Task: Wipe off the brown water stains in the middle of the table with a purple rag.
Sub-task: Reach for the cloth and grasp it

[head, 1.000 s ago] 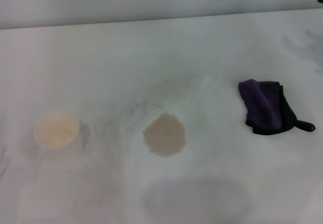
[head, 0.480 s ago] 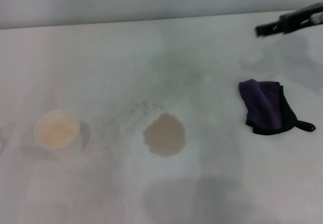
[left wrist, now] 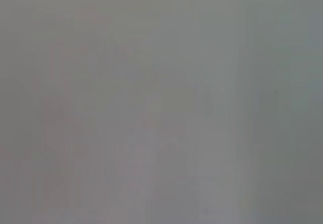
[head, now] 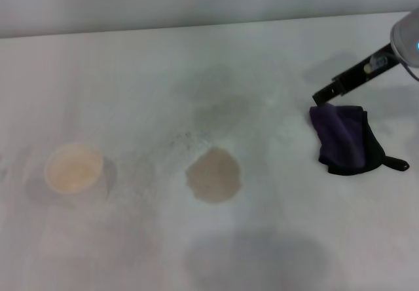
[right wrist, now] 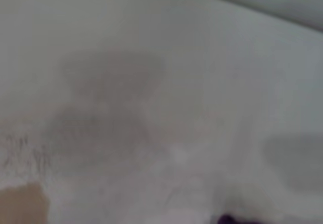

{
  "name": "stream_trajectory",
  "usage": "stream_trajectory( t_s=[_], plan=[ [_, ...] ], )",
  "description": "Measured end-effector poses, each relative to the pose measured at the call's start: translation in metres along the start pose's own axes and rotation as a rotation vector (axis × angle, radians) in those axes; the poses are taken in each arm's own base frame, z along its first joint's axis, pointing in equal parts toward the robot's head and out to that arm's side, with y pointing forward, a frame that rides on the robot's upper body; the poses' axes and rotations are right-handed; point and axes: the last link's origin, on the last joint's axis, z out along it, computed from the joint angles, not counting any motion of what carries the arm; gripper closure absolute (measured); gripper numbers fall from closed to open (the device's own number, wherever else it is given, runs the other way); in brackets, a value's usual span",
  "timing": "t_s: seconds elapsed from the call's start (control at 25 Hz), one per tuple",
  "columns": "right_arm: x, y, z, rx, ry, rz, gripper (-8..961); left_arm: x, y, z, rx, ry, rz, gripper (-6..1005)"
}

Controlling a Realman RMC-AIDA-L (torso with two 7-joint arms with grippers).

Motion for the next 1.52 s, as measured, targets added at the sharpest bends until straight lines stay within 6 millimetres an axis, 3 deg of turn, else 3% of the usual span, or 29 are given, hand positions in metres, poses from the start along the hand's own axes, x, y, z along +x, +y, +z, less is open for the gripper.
stream_trajectory(
  t_s=[0.28,0.48,1.16,1.52],
  plan=[
    [0.013,0.001,0.026,-0.009,0.095,0.029,223,0.002,-0.002,0.003,0.0,0.012,0.013,107],
    [0.021,-0.004,0.04,0.005,0.123,0.04,225,0.002,-0.004,0.005,0.005,0.007,0.018,108],
    [0.027,-0.008,0.053,0.079,0.207,0.0,230,0.002,-0.006,0.008,0.019,0.01,0.024,108],
    [0.025,0.001,0.055,0.085,0.226,-0.039,467,0.002,-0.006,0.008,0.02,0.009,0.024,107]
  ],
)
